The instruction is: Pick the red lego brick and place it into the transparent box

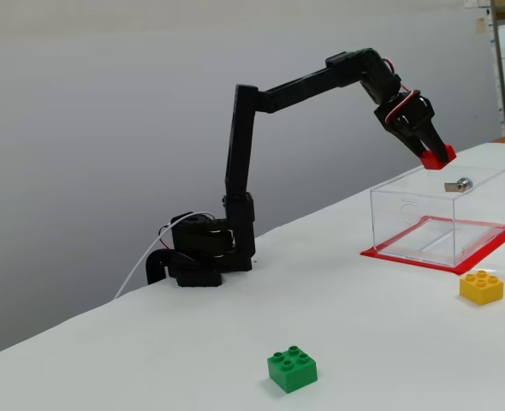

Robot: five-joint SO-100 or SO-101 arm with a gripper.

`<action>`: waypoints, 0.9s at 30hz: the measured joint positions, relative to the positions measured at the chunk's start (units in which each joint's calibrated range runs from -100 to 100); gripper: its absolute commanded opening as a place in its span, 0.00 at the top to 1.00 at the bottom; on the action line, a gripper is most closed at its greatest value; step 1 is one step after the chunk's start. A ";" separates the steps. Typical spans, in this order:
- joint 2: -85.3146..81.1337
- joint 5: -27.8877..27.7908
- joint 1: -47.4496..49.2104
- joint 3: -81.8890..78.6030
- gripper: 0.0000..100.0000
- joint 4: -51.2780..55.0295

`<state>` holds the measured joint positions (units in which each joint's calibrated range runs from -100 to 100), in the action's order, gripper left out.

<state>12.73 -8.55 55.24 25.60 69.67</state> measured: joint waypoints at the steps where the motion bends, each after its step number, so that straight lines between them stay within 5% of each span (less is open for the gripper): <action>1: 0.00 0.00 0.00 0.00 0.89 0.00; 9: 0.00 0.78 0.00 0.00 0.72 0.00; 20: 0.00 0.88 0.00 0.00 0.72 0.00; 23: 0.00 0.88 0.00 0.00 0.78 0.00; 27: 0.00 0.88 0.00 0.00 0.98 0.00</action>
<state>12.73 -7.67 55.24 25.60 69.67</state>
